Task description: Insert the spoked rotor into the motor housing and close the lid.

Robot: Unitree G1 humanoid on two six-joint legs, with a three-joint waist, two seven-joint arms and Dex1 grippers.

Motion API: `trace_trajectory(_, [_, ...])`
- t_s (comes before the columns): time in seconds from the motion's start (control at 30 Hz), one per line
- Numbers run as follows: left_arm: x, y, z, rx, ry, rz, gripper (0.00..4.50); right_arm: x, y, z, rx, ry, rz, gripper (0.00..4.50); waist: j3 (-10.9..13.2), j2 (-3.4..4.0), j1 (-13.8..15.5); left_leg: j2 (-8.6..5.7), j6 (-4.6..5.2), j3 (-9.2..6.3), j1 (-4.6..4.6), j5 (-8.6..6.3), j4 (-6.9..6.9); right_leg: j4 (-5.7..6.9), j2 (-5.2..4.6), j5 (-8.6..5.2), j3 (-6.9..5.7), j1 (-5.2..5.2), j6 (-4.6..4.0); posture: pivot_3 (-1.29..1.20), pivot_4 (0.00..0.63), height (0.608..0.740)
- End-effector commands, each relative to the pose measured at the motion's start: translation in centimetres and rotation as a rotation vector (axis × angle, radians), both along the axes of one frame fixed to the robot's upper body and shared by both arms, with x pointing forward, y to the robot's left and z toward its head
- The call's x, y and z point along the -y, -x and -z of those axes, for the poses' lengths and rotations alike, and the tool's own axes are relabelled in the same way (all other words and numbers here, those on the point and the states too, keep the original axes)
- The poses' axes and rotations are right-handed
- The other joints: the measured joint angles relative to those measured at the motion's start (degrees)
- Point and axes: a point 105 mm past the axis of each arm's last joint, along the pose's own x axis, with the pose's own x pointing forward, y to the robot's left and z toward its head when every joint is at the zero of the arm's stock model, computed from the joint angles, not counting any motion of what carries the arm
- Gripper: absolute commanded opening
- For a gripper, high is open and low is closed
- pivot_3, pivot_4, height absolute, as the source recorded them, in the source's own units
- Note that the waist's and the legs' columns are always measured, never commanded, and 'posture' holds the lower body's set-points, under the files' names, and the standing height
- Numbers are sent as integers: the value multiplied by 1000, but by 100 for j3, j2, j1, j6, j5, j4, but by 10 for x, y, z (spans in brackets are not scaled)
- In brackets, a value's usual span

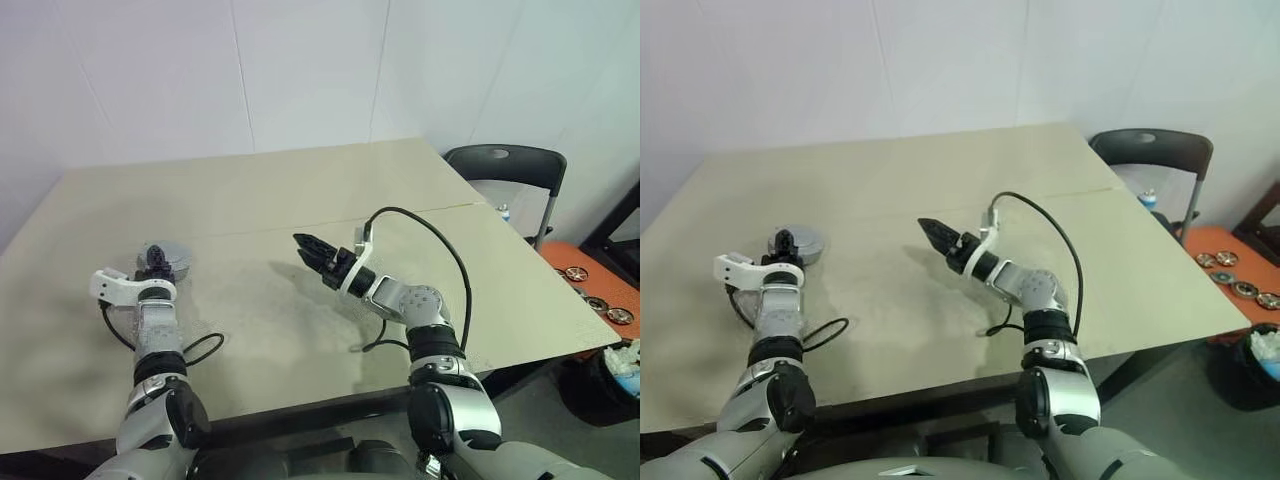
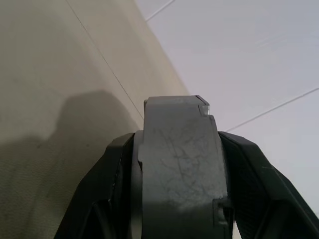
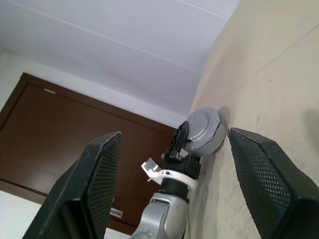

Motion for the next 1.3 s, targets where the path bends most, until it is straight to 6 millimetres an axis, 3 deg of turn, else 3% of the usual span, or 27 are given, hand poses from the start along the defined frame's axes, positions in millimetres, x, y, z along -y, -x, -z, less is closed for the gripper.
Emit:
trace_trajectory(0.03, [-21,9,-2,-52,-71,-94,2420,-2,-3,-15,54,-16,-7,3558,0,0,-21,3,0,0,9,0,-1,0,3,0,0,8,0,0,0,740])
trace_trajectory(0.07, [-24,12,-1,-66,-84,-112,2420,-2,-3,-14,53,-14,-8,3558,0,0,-43,5,0,0,21,0,-4,0,5,0,0,19,0,0,0,740])
trace_trajectory(0.3, [-60,39,6,-235,-182,-331,4445,-1,-5,-11,50,2,-4,3607,-1,-1,-173,8,0,0,63,-1,-17,1,16,0,5,48,0,0,0,740])
trace_trajectory(0.4, [-70,48,6,-306,-238,-399,4478,-1,-4,-10,51,5,-6,3607,-1,-1,-199,10,-1,0,61,-1,-22,1,17,0,11,41,0,0,0,740])
trace_trajectory(0.5, [-69,40,-11,-306,-378,-360,4478,-2,-4,-9,59,14,-9,3607,0,-1,-156,7,-1,0,56,-1,-23,-1,12,0,10,39,0,0,0,740])
trace_trajectory(0.6, [-38,9,-39,-163,-551,-123,4478,-1,-6,-7,100,83,16,3607,0,-3,-62,1,-1,-2,53,-1,-21,-2,7,0,3,40,0,0,0,740])
trace_trajectory(0.7, [16,-9,-65,44,-735,186,4478,2,-13,-9,173,168,66,3607,1,-3,28,-6,-1,-8,49,-1,-16,-2,1,0,-10,42,0,0,0,740])
trace_trajectory(0.83, [74,-6,-75,200,-861,513,4478,5,-18,-17,306,290,98,3607,3,2,17,-15,6,-5,46,-5,-16,-6,-8,0,-5,39,0,0,0,740])
trace_trajectory(0.93, [113,12,-68,270,-930,763,4478,8,-18,-18,453,447,103,3607,5,8,-50,-14,10,-1,44,-8,-22,-7,-8,0,6,32,0,0,0,740])
trace_trajectory(1.07, [137,39,-61,310,-960,945,4478,20,-19,-16,604,607,136,3607,7,9,-128,-6,10,-1,44,-7,-31,-11,-2,-1,7,28,-1,0,0,740])
trace_trajectory(1.3, [141,53,-55,276,-995,1025,4478,38,-26,-5,738,809,188,3607,15,21,-106,-1,5,-2,64,-3,-26,-7,5,-2,2,50,0,0,0,740])
